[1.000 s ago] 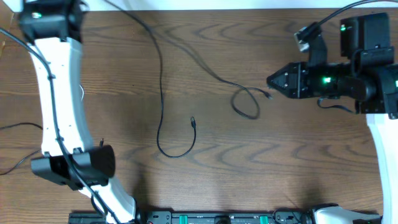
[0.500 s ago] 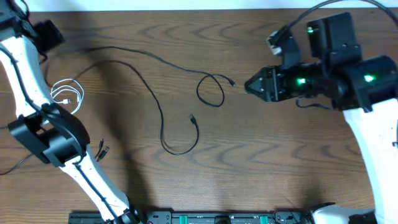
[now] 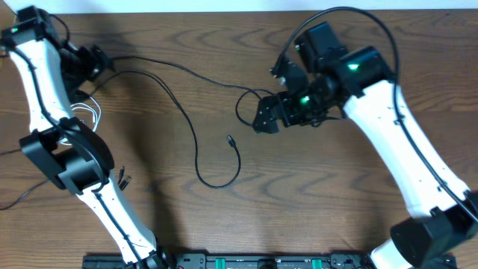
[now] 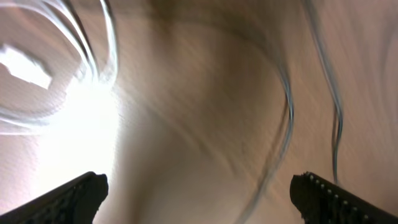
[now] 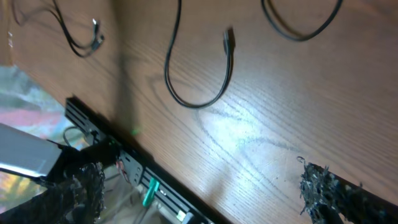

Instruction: Untangle cables

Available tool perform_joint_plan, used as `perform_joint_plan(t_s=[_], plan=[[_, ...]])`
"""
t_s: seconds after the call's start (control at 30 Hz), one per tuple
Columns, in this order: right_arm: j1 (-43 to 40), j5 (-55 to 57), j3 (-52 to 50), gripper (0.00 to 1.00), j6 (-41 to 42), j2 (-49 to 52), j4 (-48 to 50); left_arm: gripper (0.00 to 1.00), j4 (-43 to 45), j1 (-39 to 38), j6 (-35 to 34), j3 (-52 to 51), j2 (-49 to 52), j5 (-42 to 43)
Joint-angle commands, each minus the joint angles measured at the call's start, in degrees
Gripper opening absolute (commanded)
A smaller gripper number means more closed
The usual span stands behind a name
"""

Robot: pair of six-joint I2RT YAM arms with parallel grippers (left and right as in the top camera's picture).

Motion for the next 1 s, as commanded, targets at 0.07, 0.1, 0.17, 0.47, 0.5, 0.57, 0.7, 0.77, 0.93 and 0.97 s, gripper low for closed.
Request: perform_joint_plan(t_s=[0.07, 0.1, 0.17, 0.47, 0.5, 0.57, 0.7, 0.77, 0.93, 0.97], plan=[[2.82, 0.55, -0.20, 0.99, -0.37, 3.76, -0.31, 0.98, -10.69, -6.25, -0.68, 0.22, -0.11, 0.81], [3.06, 0.55, -0.20, 0.99, -0.37, 4.15, -0.44, 0.98, -12.26, -7.30, -0.68, -0.02, -0.11, -0.55], [3.50, 0.57, -0.20, 0.99, -0.37, 4.70, -0.59, 0.98, -14.25, -9.68, -0.66, -1.11, -0.11, -3.15], [4.39, 0.57, -0.20, 0.99, -0.39, 5.05, -1.64, 0.98, -9.84, -20.11, -0.94, -12.85, -0.11, -5.84], [4.37, 0.57, -0.20, 0.99, -0.39, 5.05, -2.01, 0.98, -8.04, -20.98, -0.98, -14.53, -0.11, -5.75], [4.39, 0.57, -0.20, 0.99, -0.39, 5.03, -2.71, 0.98, -5.25, -22.29, -1.14, -17.25, -0.11, -5.75], [4.39, 0.59, -0.20, 0.99, -0.39, 5.05, -3.30, 0.96, -0.85, -23.96, -2.60, -21.24, -0.11, -5.18], [4.39, 0.59, -0.20, 0.99, -0.39, 5.05, -3.28, 0.93, 0.72, -24.35, -3.98, -22.75, -0.09, -5.18], [4.39, 0.57, -0.20, 0.99, -0.39, 5.05, -2.62, 0.82, 4.37, -24.98, -4.55, -25.38, -0.09, -5.20], [4.39, 0.59, -0.20, 0.99, -0.39, 5.03, -2.54, 0.82, 5.18, -25.00, -4.55, -25.70, -0.09, -5.20]])
